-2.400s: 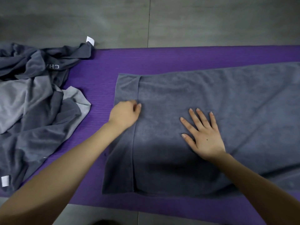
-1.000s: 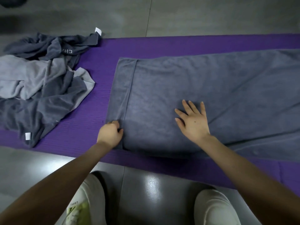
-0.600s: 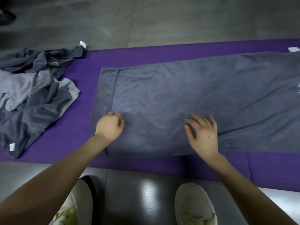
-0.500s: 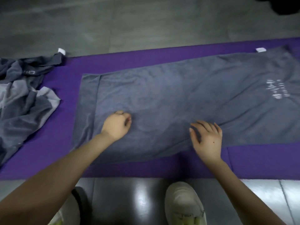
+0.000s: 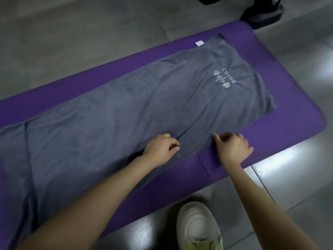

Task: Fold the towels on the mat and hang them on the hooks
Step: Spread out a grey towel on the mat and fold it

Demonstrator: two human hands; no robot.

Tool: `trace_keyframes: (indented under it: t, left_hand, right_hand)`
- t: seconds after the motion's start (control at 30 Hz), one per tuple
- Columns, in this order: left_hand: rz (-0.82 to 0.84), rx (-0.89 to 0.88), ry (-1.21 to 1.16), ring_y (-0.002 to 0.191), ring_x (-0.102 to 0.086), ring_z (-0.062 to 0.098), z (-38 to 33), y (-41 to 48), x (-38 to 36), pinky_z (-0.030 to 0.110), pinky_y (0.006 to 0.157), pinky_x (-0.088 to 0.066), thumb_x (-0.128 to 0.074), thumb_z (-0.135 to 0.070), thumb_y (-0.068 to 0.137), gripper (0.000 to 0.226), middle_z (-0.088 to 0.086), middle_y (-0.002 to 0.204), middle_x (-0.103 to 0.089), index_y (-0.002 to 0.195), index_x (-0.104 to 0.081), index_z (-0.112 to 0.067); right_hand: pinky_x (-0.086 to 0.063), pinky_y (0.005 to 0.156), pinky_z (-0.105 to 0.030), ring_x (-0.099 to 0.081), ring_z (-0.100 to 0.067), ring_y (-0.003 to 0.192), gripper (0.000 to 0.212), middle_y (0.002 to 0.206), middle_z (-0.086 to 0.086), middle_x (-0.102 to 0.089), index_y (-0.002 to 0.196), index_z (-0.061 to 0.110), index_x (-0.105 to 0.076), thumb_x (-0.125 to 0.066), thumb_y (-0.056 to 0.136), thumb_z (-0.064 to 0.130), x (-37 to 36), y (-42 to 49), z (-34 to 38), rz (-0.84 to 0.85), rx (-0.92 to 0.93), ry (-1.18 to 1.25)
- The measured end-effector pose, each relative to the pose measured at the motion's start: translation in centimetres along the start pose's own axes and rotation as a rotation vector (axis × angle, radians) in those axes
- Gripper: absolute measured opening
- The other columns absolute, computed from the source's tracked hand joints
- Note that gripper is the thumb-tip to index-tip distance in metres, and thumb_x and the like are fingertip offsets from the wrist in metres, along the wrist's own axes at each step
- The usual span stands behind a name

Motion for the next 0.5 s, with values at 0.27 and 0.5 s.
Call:
trace_keyframes:
  t: [0.27, 0.5]
  left_hand:
    - [0.046, 0.027, -0.121, 0.085, -0.054, 0.010, 0.2, 0.5, -0.8, 0.025, 0.079, -0.047, -0.054, -0.025, 0.093, 0.023, -0.005, 0.095, -0.054, 0.112, -0.065, -0.021]
    - [-0.109, -0.058, 0.022, 0.087, -0.049, 0.013, -1.0, 1.7, 0.5, 0.025, 0.077, -0.042, -0.057, -0.021, 0.090, 0.025, -0.002, 0.092, -0.057, 0.113, -0.065, -0.019]
  right_hand:
    - [-0.021, 0.073, -0.036, -0.053, -0.031, 0.082, 0.023, 0.086, -0.009, -0.063, 0.079, 0.014, -0.071, -0.061, 0.086, 0.033, -0.3, -0.7, 1.4, -0.071, 0.194, -0.067]
    - [-0.019, 0.068, -0.035, -0.052, -0.030, 0.068, 0.026, 0.071, -0.010, -0.058, 0.070, 0.010, -0.068, -0.058, 0.082, 0.031, 1.9, -0.4, -1.3, -0.154, 0.276, -0.126]
Point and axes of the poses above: each hand's wrist, its own y-axis towards the middle knuckle, its own x-axis out of the back of the hand, z = x × y, the point moved 10 cm from there along y, towards the middle knuckle
